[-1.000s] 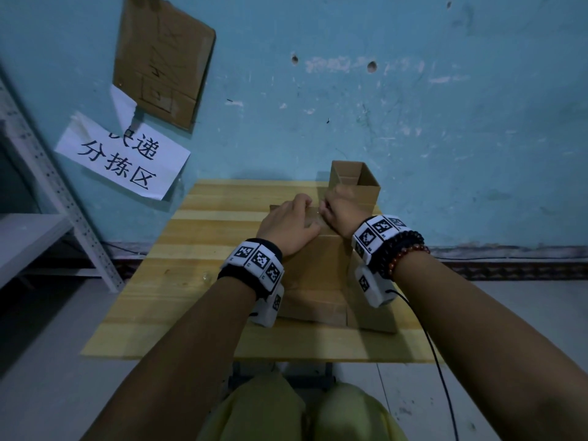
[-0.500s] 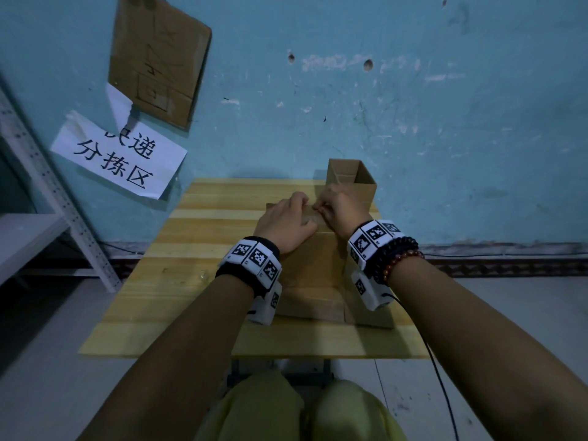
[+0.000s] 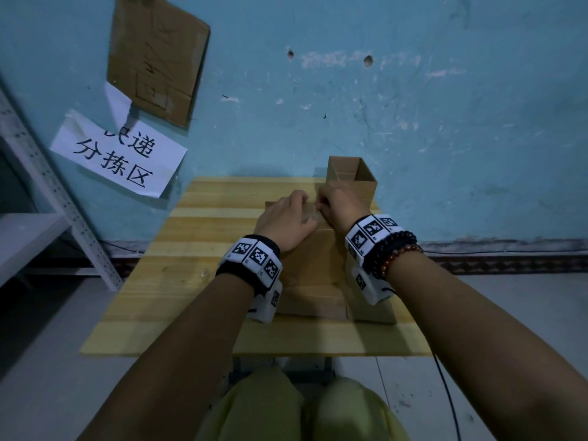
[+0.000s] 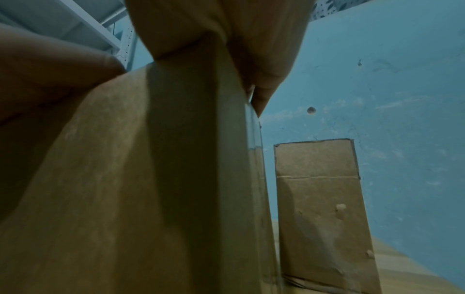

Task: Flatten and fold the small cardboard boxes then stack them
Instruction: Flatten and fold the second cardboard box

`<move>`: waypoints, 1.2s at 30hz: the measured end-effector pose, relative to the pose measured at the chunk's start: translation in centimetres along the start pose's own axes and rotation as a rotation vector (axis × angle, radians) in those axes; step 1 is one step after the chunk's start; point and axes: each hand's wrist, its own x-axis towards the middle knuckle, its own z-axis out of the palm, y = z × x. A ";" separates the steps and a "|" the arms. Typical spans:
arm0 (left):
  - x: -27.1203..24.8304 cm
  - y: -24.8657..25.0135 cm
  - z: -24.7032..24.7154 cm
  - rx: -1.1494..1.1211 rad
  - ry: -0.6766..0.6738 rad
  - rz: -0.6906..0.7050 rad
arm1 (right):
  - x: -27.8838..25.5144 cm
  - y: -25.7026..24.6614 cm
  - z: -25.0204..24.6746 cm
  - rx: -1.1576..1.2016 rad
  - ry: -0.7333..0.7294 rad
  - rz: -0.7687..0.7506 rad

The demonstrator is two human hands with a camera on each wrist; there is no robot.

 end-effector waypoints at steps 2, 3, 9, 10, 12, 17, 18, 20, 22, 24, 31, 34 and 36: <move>0.0 0.0 0.0 0.000 -0.003 0.000 | 0.0 0.1 0.1 0.008 -0.010 0.003; 0.1 0.1 0.1 0.001 -0.004 0.000 | 0.0 0.2 0.1 0.018 -0.011 0.004; 0.2 0.0 0.1 -0.002 -0.004 0.003 | -0.4 0.6 0.4 0.085 0.038 -0.014; 0.1 0.0 0.1 -0.002 -0.004 0.003 | -0.3 0.7 0.5 0.098 0.045 -0.014; 0.1 0.0 0.0 0.001 -0.003 0.005 | -0.3 0.8 0.8 0.133 0.064 -0.018; 0.0 0.0 0.0 0.007 -0.017 0.019 | -0.4 1.1 0.8 0.166 0.104 -0.074; 0.0 0.0 0.0 0.017 -0.024 0.036 | -0.5 1.2 0.8 0.172 0.112 -0.081; 0.0 0.0 0.0 0.046 -0.036 0.081 | -0.6 1.3 0.8 0.189 0.128 -0.077; 0.0 0.1 -0.1 0.053 -0.038 0.095 | -0.6 1.3 1.0 0.183 0.126 -0.081; -0.1 0.0 -0.1 0.054 -0.040 0.094 | -0.5 1.3 1.1 0.161 0.122 -0.078; -0.1 0.0 -0.1 0.054 -0.050 0.109 | -1.0 1.4 0.8 0.237 0.120 -0.024; -0.2 -0.1 0.0 0.050 -0.057 0.112 | -1.0 1.4 1.0 0.262 0.118 0.010; -0.2 -0.1 0.0 0.055 -0.056 0.127 | -1.1 1.4 1.0 0.270 0.118 0.018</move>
